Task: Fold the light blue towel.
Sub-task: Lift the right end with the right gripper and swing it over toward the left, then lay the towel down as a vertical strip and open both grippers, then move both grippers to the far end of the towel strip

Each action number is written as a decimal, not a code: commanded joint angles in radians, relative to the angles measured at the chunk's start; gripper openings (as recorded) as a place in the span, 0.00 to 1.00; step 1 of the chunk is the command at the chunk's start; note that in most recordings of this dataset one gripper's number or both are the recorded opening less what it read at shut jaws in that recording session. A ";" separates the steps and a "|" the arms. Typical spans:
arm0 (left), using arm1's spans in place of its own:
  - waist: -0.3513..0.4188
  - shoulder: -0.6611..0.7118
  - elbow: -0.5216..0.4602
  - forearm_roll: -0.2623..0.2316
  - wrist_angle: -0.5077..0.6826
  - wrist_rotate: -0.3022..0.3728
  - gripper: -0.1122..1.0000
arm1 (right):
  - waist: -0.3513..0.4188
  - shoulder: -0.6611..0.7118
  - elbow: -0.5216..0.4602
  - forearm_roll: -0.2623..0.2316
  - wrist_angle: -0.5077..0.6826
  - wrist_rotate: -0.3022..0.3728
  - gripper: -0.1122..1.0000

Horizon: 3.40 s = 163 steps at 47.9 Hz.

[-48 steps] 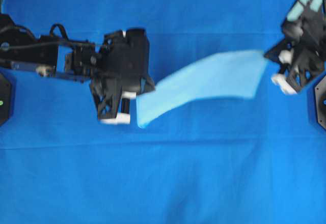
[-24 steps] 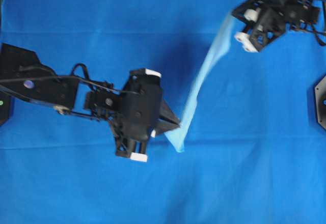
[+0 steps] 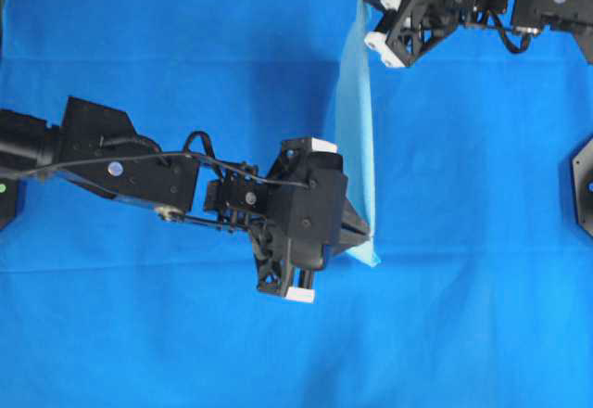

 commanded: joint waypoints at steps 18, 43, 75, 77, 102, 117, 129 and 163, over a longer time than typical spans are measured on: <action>-0.021 0.175 -0.245 -0.002 -0.109 0.008 0.14 | -0.061 -0.235 0.175 -0.009 0.046 0.017 0.13; -0.023 0.209 -0.190 -0.012 -0.114 -0.012 0.14 | -0.061 -0.112 0.153 -0.006 -0.026 0.014 0.13; -0.061 0.083 0.187 -0.012 -0.204 -0.167 0.14 | -0.025 0.172 0.000 -0.009 -0.190 0.000 0.13; -0.061 0.087 0.186 -0.012 -0.206 -0.167 0.14 | -0.021 0.178 0.000 -0.009 -0.199 0.000 0.13; -0.044 0.103 0.196 -0.012 -0.219 -0.170 0.51 | -0.020 0.216 0.005 -0.009 -0.230 0.005 0.53; -0.032 -0.011 0.268 -0.012 -0.063 -0.160 0.80 | -0.020 0.204 0.011 -0.009 -0.196 0.011 0.66; -0.011 -0.192 0.364 -0.012 -0.014 -0.166 0.80 | 0.000 0.091 0.054 -0.009 -0.158 0.012 0.66; 0.121 -0.569 0.735 -0.012 -0.471 -0.143 0.80 | 0.225 -0.482 0.463 0.014 -0.242 0.112 0.66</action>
